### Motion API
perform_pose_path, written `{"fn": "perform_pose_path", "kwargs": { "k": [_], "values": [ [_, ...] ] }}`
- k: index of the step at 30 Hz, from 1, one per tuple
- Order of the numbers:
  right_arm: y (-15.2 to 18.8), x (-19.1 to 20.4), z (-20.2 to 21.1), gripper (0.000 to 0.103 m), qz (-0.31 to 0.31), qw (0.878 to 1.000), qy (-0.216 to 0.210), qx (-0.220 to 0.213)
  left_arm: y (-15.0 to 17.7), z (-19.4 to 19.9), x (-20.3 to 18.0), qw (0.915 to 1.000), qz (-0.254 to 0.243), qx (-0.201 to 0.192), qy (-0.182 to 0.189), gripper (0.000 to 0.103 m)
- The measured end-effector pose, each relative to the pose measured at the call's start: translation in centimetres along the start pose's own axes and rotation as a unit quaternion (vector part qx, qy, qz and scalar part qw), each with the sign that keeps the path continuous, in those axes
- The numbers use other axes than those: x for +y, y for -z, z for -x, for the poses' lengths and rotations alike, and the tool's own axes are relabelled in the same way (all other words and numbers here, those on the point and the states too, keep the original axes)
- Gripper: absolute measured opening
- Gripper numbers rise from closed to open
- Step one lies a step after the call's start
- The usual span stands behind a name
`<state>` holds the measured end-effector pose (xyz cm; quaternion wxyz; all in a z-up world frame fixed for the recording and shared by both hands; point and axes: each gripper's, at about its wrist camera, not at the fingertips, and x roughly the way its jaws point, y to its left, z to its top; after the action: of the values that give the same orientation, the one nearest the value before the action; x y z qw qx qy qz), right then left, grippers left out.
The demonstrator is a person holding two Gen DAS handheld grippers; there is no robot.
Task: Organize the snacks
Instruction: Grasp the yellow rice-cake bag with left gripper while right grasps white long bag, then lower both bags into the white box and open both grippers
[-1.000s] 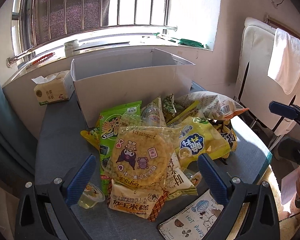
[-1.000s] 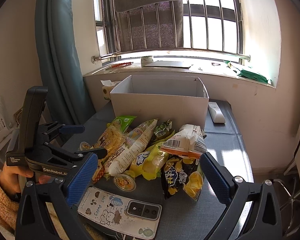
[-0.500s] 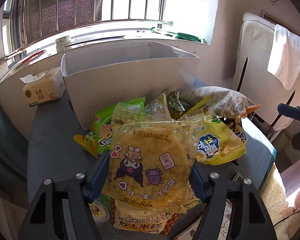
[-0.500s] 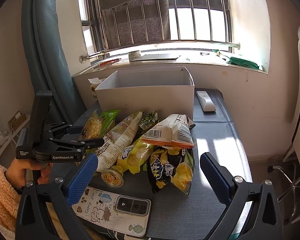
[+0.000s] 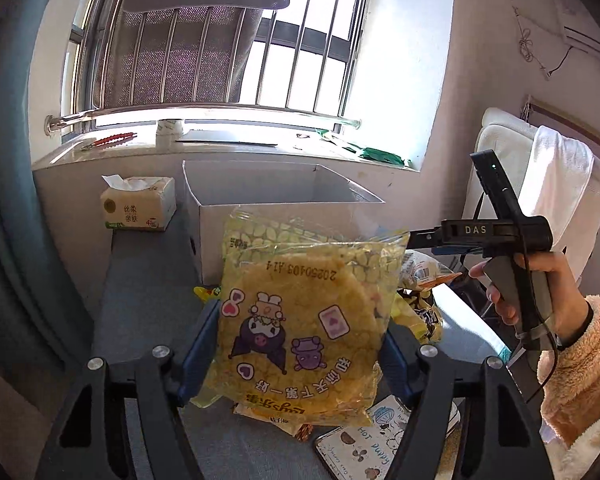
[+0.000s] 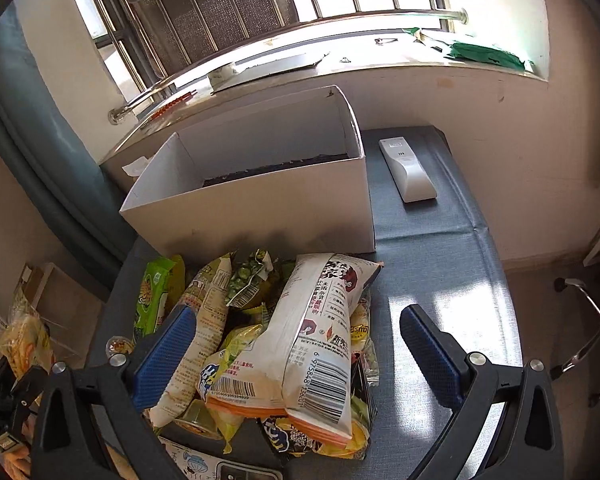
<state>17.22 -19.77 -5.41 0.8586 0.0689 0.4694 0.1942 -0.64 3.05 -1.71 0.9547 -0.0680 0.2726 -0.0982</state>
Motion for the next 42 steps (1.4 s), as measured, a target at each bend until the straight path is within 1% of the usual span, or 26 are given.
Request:
{"fn": "perform_pose_path", "kwargs": {
  "k": [2, 3, 4, 5, 6, 7, 9, 11, 13, 14, 18, 22, 25, 28, 31, 32, 34, 35, 37, 39, 41, 42],
  "values": [
    [-1.2, -1.8, -2.7, 0.103, -0.042, 0.997, -0.024, 0.054, 0.5, 0.0, 0.1, 1.0, 0.004, 0.002, 0.0, 0.075],
    [-1.5, -2.6, -4.0, 0.096, -0.06, 0.994, -0.041, 0.078, 0.7, 0.2, 0.3, 1.0, 0.006, 0.001, -0.002, 0.075],
    [-1.5, -3.2, -5.1, 0.078, -0.073, 0.991, -0.049, 0.102, 0.8, 0.2, 0.6, 1.0, 0.008, 0.001, -0.001, 0.075],
    [-1.5, -3.6, -6.2, 0.065, -0.075, 0.988, -0.049, 0.128, 0.9, 0.2, 0.8, 1.0, 0.009, 0.003, 0.001, 0.075],
    [-1.4, -3.6, -6.8, 0.052, -0.07, 0.986, -0.055, 0.142, 0.9, 0.1, 0.9, 0.9999, 0.011, 0.003, -0.001, 0.075],
    [-1.3, -3.5, -6.7, 0.048, -0.061, 0.987, -0.054, 0.139, 0.9, 0.0, 1.0, 0.9999, 0.013, 0.002, -0.001, 0.075],
    [-1.0, -3.2, -6.2, 0.045, -0.05, 0.989, -0.045, 0.132, 0.8, -0.3, 1.3, 0.9998, 0.018, 0.002, 0.003, 0.075],
    [-0.8, -3.0, -5.0, 0.044, -0.05, 0.991, -0.052, 0.116, 0.6, -0.5, 1.3, 0.9998, 0.018, 0.001, 0.005, 0.075],
    [-0.7, -2.5, -3.4, 0.044, -0.045, 0.993, -0.064, 0.09, 0.2, -0.7, 1.3, 0.9998, 0.017, -0.002, 0.008, 0.075],
    [-0.8, -2.3, -2.6, 0.044, -0.04, 0.994, -0.063, 0.079, -0.1, -0.9, 1.2, 0.9998, 0.015, -0.003, 0.009, 0.075],
    [-1.7, -1.6, 0.7, 0.044, -0.025, 0.997, -0.069, 0.02, -1.5, -1.2, 0.9, 0.9999, 0.006, -0.009, 0.007, 0.075],
    [-3.1, -1.8, 1.7, 0.044, -0.029, 0.997, -0.075, 0.0, -3.1, -1.5, 0.5, 0.9997, -0.003, -0.021, 0.011, 0.075],
    [-4.9, -0.9, 1.8, 0.044, -0.017, 0.996, -0.084, -0.018, -5.2, -2.7, 0.4, 0.9995, -0.008, -0.026, 0.019, 0.075],
    [-7.2, 0.4, 1.2, 0.044, -0.007, 0.996, -0.082, -0.029, -8.2, -5.6, 1.2, 0.9996, 0.006, -0.015, 0.025, 0.075],
    [-10.0, 2.1, -0.2, 0.044, 0.016, 0.996, -0.073, -0.039, -11.8, -9.5, 2.2, 0.9999, 0.008, -0.002, 0.007, 0.075],
    [-11.1, 2.6, -0.9, 0.044, 0.019, 0.997, -0.065, -0.04, -12.9, -11.0, 2.7, 0.9999, 0.012, 0.003, 0.001, 0.075],
    [-13.0, 3.5, -2.6, 0.044, 0.027, 0.998, -0.045, -0.041, -15.0, -14.5, 3.8, 0.9992, 0.03, 0.028, -0.004, 0.075],
    [-13.8, 3.9, -3.5, 0.044, 0.034, 0.998, -0.033, -0.041, -16.0, -16.2, 4.3, 0.9986, 0.034, 0.039, -0.012, 0.075],
    [-15.3, 4.6, -5.2, 0.044, 0.05, 0.998, -0.01, -0.042, -17.3, -19.2, 5.2, 0.997, 0.039, 0.062, -0.027, 0.075],
    [-16.5, 4.8, -6.5, 0.044, 0.051, 0.998, 0.005, -0.046, -18.2, -21.6, 5.9, 0.9951, 0.044, 0.078, -0.043, 0.075],
    [-17.6, 4.7, -7.5, 0.048, 0.053, 0.998, 0.008, -0.044, -18.6, -23.4, 6.7, 0.9922, 0.053, 0.097, -0.058, 0.077],
    [-18.0, 4.5, -7.8, 0.062, 0.054, 0.998, 0.012, -0.043, -18.7, -24.1, 7.1, 0.9903, 0.058, 0.107, -0.067, 0.082]
  ]
}}
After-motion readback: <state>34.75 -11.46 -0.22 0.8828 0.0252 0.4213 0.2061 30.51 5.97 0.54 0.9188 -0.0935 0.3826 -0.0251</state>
